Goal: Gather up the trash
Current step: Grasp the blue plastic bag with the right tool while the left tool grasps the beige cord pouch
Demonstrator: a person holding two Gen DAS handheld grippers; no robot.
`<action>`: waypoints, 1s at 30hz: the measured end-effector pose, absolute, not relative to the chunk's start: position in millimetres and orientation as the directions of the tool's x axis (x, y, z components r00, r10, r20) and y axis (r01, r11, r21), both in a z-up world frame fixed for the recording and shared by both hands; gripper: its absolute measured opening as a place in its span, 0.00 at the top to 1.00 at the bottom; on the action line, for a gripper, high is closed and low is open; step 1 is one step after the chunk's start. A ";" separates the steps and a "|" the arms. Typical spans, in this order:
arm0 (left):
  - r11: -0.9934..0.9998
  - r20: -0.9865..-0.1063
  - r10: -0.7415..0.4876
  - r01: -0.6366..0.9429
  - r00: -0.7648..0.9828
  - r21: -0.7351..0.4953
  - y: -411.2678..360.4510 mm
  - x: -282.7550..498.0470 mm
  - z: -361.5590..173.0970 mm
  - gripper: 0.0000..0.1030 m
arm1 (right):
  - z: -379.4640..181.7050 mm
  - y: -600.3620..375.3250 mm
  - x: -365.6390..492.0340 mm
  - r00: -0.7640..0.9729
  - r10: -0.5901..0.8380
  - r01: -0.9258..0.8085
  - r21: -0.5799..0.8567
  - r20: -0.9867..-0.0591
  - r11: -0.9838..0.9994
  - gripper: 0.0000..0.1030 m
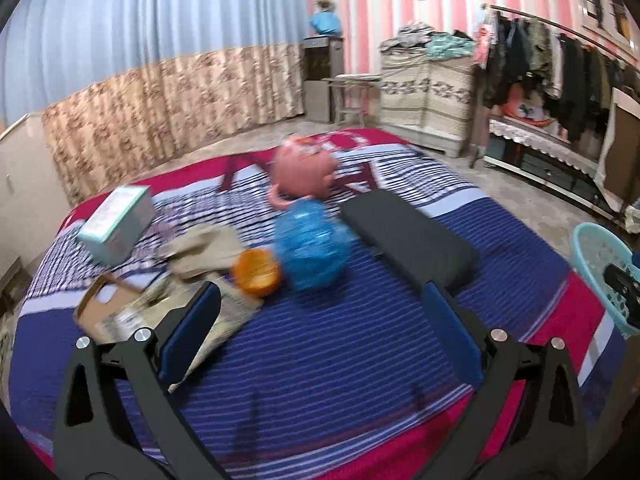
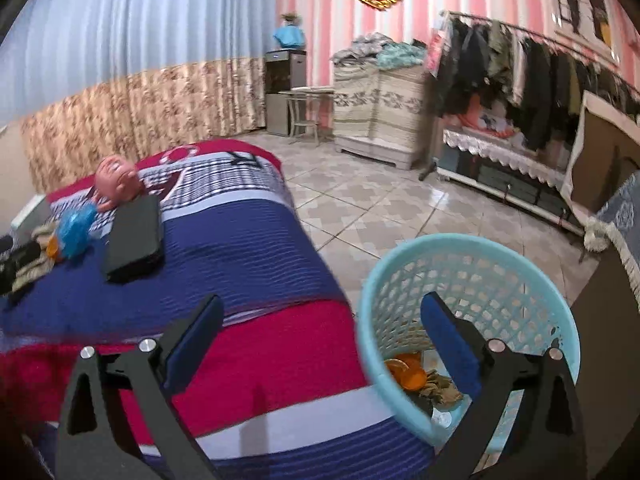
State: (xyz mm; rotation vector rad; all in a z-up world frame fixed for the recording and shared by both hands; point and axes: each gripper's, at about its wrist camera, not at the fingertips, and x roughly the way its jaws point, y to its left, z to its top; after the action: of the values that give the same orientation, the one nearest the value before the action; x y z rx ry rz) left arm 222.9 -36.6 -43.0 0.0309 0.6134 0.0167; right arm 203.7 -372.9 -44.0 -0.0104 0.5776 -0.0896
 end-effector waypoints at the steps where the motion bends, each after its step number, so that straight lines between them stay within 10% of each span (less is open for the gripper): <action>1: 1.000 -0.579 0.027 -0.015 0.815 0.026 -28.2 221.7 -42.7 0.05 | -43.6 -365.7 200.4 0.839 -0.079 0.061 -0.052 -0.538 0.997 0.06; 30: 0.976 -0.631 0.166 -0.216 0.758 -0.002 128.5 204.5 -63.5 0.06 | -48.9 -165.1 262.5 0.784 0.210 -0.309 -0.074 -0.583 0.948 0.06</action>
State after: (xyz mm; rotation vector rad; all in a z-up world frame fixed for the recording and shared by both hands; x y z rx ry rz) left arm 204.5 128.5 -63.5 -0.0762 0.6798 0.2082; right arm 262.5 -165.1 -48.9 -0.1692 0.6076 0.2817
